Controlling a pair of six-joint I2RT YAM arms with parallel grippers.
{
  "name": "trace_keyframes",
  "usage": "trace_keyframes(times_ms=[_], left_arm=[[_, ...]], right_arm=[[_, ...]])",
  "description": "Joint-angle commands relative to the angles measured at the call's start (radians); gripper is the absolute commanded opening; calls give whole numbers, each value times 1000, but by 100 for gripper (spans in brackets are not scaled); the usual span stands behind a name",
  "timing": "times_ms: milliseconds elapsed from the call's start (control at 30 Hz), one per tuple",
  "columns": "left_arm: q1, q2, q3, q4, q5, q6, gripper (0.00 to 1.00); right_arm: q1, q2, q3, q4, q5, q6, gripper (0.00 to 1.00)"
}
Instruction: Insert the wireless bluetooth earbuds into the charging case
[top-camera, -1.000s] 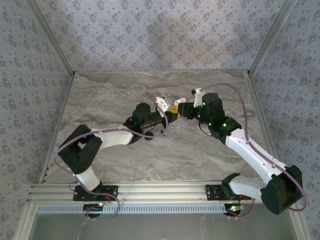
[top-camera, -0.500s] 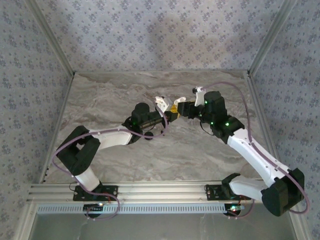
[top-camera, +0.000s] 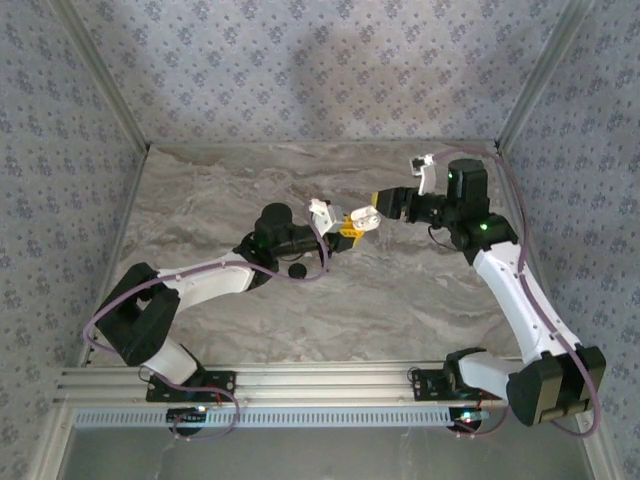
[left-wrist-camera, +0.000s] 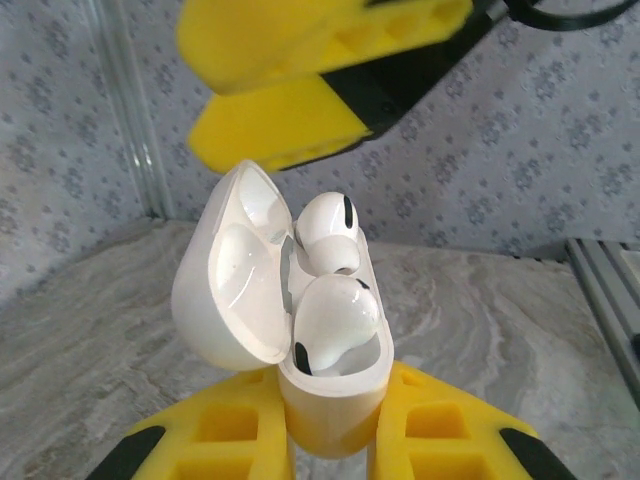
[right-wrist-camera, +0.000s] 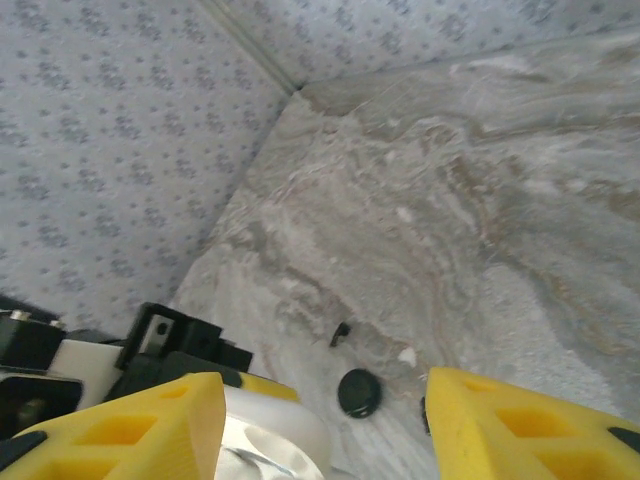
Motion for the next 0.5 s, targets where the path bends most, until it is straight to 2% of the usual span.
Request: trace_keyframes(times_ms=[0, 133, 467], left_arm=[[-4, -22, 40, -30, 69, 31, 7], [-4, -20, 45, -37, 64, 31, 7], [-2, -25, 51, -50, 38, 29, 8]], right_arm=[[-7, 31, 30, 9, -184, -9, 58], [-5, 52, 28, 34, -251, 3, 58], [-6, 33, 3, 32, -298, -4, 56]])
